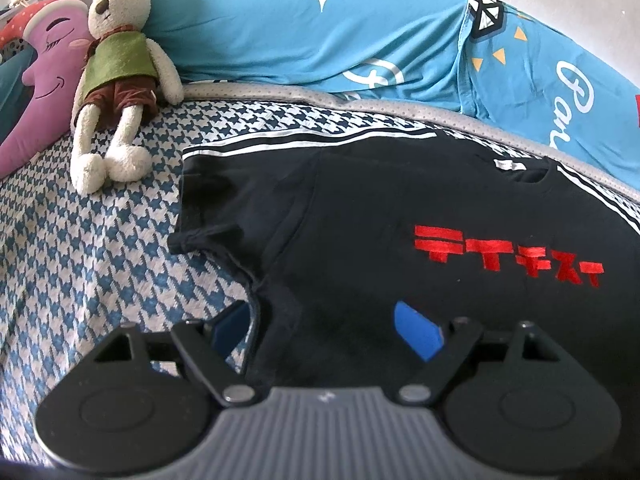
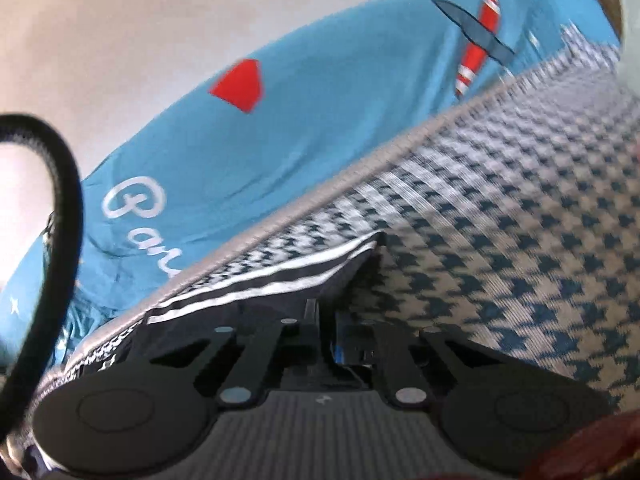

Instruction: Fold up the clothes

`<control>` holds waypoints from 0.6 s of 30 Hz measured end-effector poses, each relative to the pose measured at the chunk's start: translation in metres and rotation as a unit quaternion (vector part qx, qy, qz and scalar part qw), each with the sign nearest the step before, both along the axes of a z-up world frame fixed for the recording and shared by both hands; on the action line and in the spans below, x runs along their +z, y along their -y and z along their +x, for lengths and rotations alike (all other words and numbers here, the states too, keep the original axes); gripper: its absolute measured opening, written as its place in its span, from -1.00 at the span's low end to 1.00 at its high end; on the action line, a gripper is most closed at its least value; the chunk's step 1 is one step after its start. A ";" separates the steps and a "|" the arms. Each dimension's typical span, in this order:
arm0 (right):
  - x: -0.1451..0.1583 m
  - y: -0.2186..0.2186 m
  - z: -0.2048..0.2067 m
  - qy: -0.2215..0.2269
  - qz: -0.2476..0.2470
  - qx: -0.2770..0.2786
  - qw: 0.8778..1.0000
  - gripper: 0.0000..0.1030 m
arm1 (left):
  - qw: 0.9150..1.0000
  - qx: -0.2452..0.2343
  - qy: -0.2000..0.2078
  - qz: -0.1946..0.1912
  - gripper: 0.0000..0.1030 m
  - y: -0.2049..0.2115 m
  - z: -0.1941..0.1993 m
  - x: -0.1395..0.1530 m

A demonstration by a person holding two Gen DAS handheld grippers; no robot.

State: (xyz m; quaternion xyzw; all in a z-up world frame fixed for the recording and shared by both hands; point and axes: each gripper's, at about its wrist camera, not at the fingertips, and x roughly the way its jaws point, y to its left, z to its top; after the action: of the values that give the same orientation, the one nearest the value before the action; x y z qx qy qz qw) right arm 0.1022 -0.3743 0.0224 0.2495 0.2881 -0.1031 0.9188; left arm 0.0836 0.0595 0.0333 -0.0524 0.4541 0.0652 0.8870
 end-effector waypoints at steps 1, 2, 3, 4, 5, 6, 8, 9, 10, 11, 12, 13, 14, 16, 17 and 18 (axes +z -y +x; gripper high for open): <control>0.004 -0.005 -0.001 0.007 -0.008 0.008 1.000 -0.82 | 1.000 0.001 0.000 0.000 0.61 -0.001 0.000 0.000; 0.009 -0.011 -0.001 0.014 -0.015 0.016 1.000 -0.82 | 1.000 0.002 -0.001 0.000 0.61 -0.002 0.000 0.000; 0.013 -0.016 -0.002 0.021 -0.023 0.025 0.999 -0.82 | 1.000 0.003 -0.001 0.000 0.61 -0.003 0.000 0.000; 0.017 -0.022 -0.002 0.027 -0.031 0.036 0.999 -0.82 | 1.000 0.004 -0.001 0.000 0.61 -0.004 0.000 0.000; 0.022 -0.030 -0.002 0.033 -0.042 0.049 0.997 -0.82 | 1.000 0.004 -0.001 0.000 0.61 -0.005 -0.001 0.000; 0.025 -0.038 -0.003 0.038 -0.050 0.061 0.996 -0.82 | 1.000 0.004 -0.001 0.000 0.61 -0.006 -0.001 0.000; 0.029 -0.054 -0.002 0.045 -0.063 0.086 0.993 -0.82 | 1.000 0.005 -0.003 0.001 0.61 -0.008 -0.002 -0.001; 0.030 -0.062 -0.001 0.048 -0.066 0.098 0.992 -0.82 | 1.000 0.006 -0.003 0.001 0.61 -0.010 -0.002 -0.001; 0.031 -0.070 -0.001 0.050 -0.068 0.110 0.990 -0.82 | 1.000 0.007 -0.004 0.001 0.61 -0.011 -0.002 -0.001; 0.030 -0.078 0.000 0.052 -0.070 0.124 0.989 -0.82 | 1.000 0.008 -0.004 0.000 0.61 -0.012 -0.002 -0.001; 0.029 -0.087 0.002 0.053 -0.072 0.137 0.987 -0.82 | 1.000 0.008 -0.005 0.000 0.61 -0.013 -0.002 -0.001; 0.026 -0.095 0.004 0.053 -0.072 0.151 0.985 -0.81 | 1.000 0.009 -0.005 0.000 0.61 -0.014 -0.002 -0.001; 0.023 -0.103 0.006 0.049 -0.070 0.167 0.982 -0.79 | 1.000 0.009 -0.005 0.000 0.61 -0.015 -0.003 -0.001; 0.017 -0.115 0.010 0.034 -0.059 0.198 0.978 -0.73 | 1.000 0.010 -0.007 0.001 0.61 -0.017 -0.003 -0.001; 0.015 -0.120 0.010 0.030 -0.056 0.213 0.975 -0.72 | 1.000 0.010 -0.006 0.001 0.61 -0.018 -0.003 -0.001; 0.014 -0.124 0.011 0.026 -0.053 0.227 0.972 -0.71 | 1.000 0.011 -0.006 0.000 0.61 -0.019 -0.003 -0.001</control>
State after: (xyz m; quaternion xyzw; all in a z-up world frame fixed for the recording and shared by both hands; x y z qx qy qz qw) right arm 0.1130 -0.2504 0.0363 0.1312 0.3078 0.0997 0.9371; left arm 0.0805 0.0784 0.0326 -0.0566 0.4588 0.0758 0.8835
